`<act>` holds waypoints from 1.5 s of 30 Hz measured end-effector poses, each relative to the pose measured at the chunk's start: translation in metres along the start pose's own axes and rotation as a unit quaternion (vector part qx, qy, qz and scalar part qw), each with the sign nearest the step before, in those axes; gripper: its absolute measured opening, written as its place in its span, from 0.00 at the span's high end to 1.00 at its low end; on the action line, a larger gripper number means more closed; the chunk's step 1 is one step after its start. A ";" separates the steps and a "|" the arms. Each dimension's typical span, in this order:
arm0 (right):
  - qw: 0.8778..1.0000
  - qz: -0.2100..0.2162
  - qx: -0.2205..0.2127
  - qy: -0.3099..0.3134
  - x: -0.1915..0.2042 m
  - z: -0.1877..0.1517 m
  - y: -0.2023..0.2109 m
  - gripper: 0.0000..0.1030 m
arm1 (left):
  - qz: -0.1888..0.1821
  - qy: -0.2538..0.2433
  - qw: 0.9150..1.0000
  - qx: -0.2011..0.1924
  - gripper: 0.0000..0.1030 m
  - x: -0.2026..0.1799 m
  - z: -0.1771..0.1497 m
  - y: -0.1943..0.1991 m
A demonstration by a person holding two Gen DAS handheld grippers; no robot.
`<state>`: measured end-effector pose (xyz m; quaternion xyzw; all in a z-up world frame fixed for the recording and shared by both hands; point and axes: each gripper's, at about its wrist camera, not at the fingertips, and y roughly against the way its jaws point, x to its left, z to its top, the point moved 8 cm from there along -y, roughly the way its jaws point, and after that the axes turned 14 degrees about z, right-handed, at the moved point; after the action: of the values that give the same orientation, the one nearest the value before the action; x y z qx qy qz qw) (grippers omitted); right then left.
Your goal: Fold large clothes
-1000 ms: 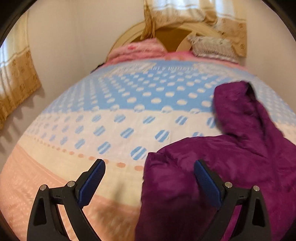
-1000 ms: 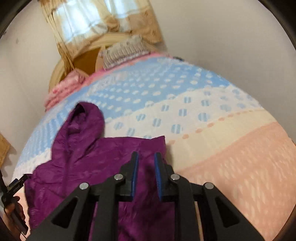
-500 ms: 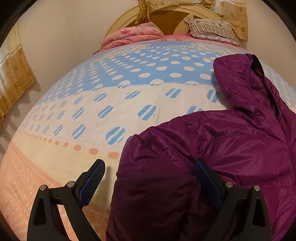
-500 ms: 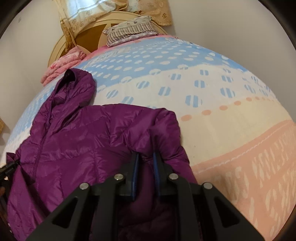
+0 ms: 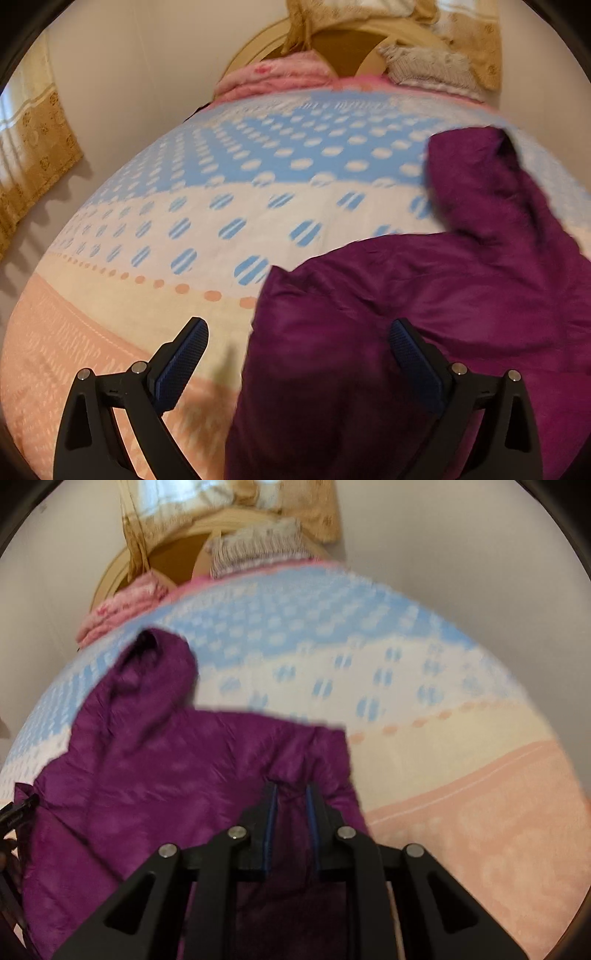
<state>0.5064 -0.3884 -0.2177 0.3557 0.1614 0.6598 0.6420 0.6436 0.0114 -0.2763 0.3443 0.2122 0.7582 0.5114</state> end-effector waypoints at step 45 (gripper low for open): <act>0.992 0.081 0.053 0.077 0.069 -0.014 -0.037 0.38 | -0.093 -0.048 0.994 -0.035 0.01 -0.022 0.016 0.044</act>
<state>0.5296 -0.3141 -0.2346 0.3496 0.2160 0.7254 0.5522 0.6333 -0.0266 -0.2424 0.3412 0.1916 0.6971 0.6008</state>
